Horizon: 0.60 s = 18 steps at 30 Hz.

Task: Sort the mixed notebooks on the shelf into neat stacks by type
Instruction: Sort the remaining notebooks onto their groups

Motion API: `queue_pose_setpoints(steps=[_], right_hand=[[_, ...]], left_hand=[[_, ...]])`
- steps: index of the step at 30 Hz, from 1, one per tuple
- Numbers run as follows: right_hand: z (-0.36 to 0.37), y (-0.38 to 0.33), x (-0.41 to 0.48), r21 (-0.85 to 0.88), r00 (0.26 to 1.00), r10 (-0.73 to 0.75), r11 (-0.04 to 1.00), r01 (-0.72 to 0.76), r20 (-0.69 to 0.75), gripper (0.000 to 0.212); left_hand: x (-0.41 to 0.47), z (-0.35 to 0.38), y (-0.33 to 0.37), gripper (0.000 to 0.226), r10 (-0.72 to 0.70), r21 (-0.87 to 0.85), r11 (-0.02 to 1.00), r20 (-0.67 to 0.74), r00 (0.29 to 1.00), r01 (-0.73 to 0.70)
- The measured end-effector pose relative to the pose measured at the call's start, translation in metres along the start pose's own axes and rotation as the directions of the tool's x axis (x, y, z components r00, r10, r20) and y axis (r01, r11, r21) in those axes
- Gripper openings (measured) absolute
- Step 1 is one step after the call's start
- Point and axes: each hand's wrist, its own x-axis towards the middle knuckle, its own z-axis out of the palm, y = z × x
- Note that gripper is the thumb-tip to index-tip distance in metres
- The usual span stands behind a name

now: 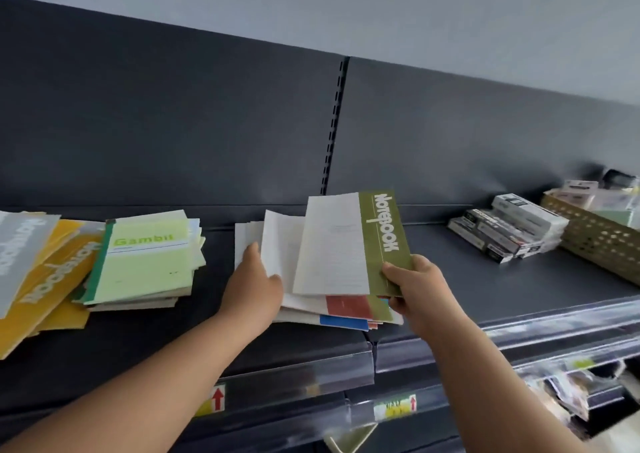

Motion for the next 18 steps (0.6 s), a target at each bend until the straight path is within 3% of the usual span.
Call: queue_pose_setpoints(steps=[4, 8, 13, 18], right_hand=[[0.011, 0.014, 0.010, -0.422, 0.990, -0.135, 0.901, 0.102, -0.048, 0.032], [0.015, 0.017, 0.010, -0.722, 0.968, -0.251, 0.673, 0.162, -0.017, 0.053], [0.037, 0.002, -0.012, -0.790, 0.913, -0.394, 0.523, 0.319, 0.108, 0.056], [0.077, -0.020, -0.055, -0.766, 0.797, -0.526, 0.367, 0.528, 0.297, 0.056]], left_hand=[[-0.006, 0.002, -0.003, 0.058, 0.172, 0.454, 0.878, -0.011, 0.985, -0.148], [-0.015, 0.003, -0.003, 0.061, 0.233, 0.545, 0.814, 0.013, 0.972, -0.202], [-0.030, -0.019, 0.000, 0.062, 0.301, 0.622, 0.742, 0.027, 0.953, -0.252], [-0.044, -0.068, -0.007, 0.068, 0.346, 0.694, 0.686, -0.051, 0.937, -0.216]])
